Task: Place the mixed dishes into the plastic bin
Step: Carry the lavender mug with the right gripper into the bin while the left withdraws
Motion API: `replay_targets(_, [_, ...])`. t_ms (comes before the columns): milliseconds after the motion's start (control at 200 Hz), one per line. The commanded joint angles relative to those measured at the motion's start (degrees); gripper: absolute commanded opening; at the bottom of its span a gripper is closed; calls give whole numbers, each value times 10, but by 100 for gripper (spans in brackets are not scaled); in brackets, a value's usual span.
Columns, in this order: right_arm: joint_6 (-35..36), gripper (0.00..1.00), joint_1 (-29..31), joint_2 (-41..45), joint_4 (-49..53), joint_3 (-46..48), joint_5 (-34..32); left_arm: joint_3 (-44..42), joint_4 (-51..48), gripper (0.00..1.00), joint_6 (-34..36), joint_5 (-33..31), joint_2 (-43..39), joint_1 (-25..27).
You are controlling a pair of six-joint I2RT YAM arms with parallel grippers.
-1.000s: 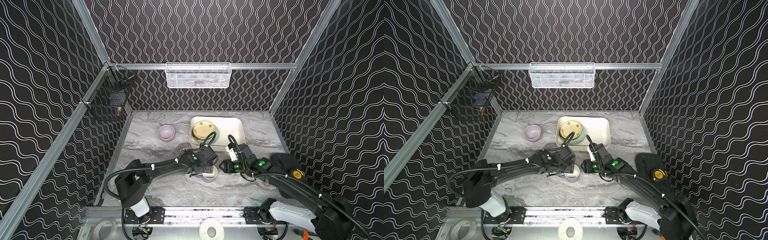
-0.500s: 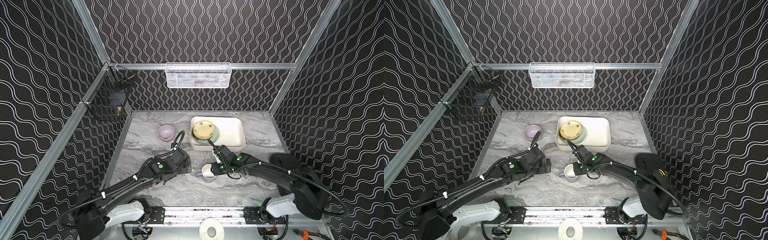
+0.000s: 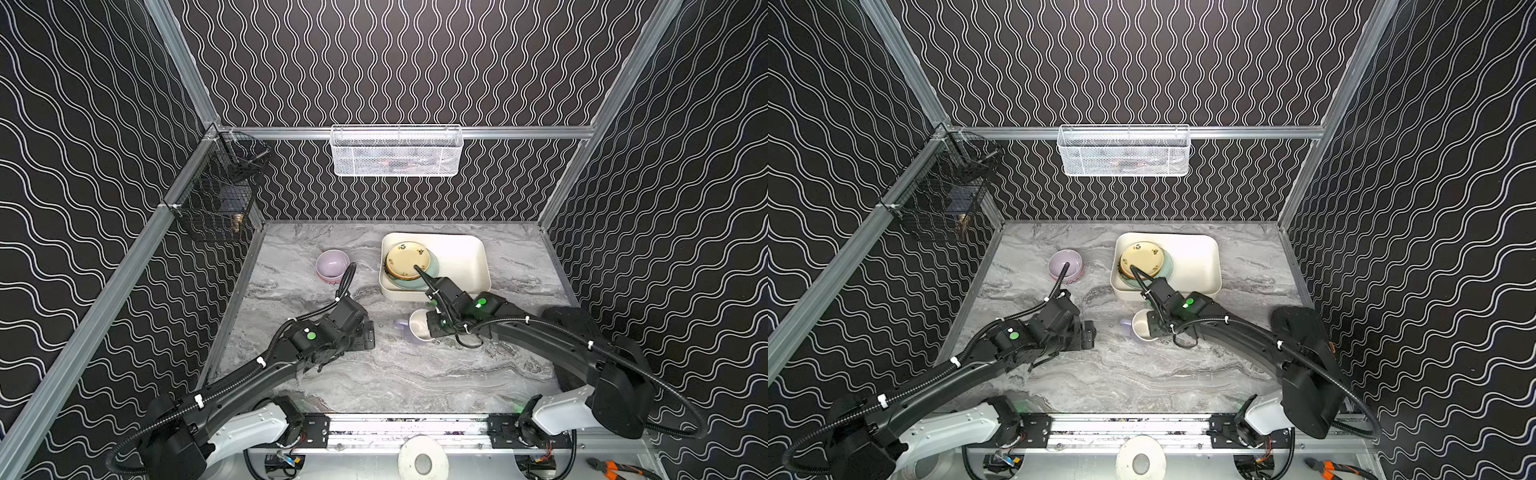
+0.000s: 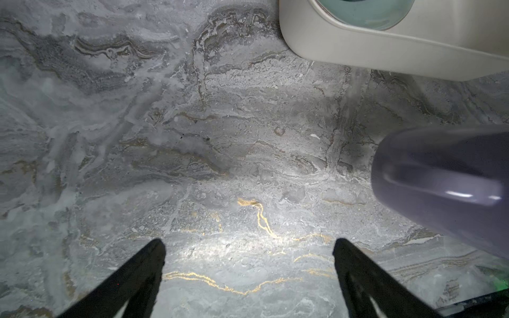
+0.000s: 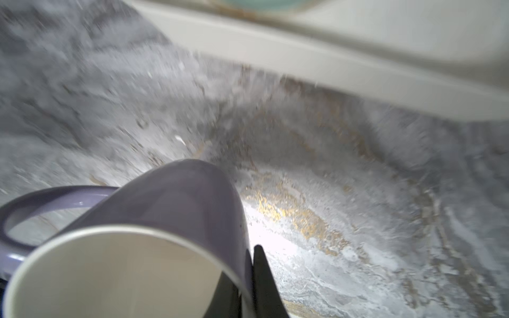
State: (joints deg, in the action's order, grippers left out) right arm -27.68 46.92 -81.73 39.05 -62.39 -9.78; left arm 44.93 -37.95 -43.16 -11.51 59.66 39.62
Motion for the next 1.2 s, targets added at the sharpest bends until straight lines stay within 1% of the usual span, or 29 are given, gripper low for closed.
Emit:
replay_targets(0, [8, 5, -11, 6, 26, -36, -42, 7, 11, 99, 27, 15, -9, -11])
replay_targets(130, [33, 5, -60, 0, 37, -87, -60, 11, 10, 99, 35, 25, -18, -21])
replay_targets(210, [53, 6, -109, -10, 24, -114, -64, 16, 10, 99, 40, 31, -18, -26])
replay_targets(310, [77, 6, -170, -41, 7, -155, -59, 28, 8, 99, 48, 40, -12, -33])
replay_targets(395, [93, 6, -213, -89, 3, -202, -59, 41, 8, 99, 58, 48, -2, -39])
replay_targets(420, [98, 6, -215, -104, 1, -215, -61, 46, 9, 99, 60, 50, 2, -40])
replay_targets(430, [99, 6, -232, -112, 1, -220, -62, 48, 9, 99, 60, 51, 4, -41])
replay_targets(450, [101, 6, -246, -125, 2, -231, -61, 52, 9, 99, 63, 52, 7, -43])
replay_targets(595, [114, 6, -309, -224, 1, -307, -56, 79, 13, 99, 79, 65, 35, -57])
replay_targets(706, [118, 6, -350, -307, 13, -371, -28, 98, 16, 99, 92, 74, 58, -76])
replay_targets(836, [123, 6, -379, -385, 26, -452, -1, 113, 23, 99, 107, 92, 85, -105])
replay_targets(966, [126, 7, -389, -444, 42, -517, 16, 118, 32, 99, 119, 115, 113, -136])
replay_targets(1096, [128, 7, -390, -479, 36, -538, 33, 111, 46, 99, 122, 159, 131, -170])
replay_targets(1196, [128, 7, -391, -498, 40, -553, 47, 109, 47, 99, 124, 163, 136, -184])
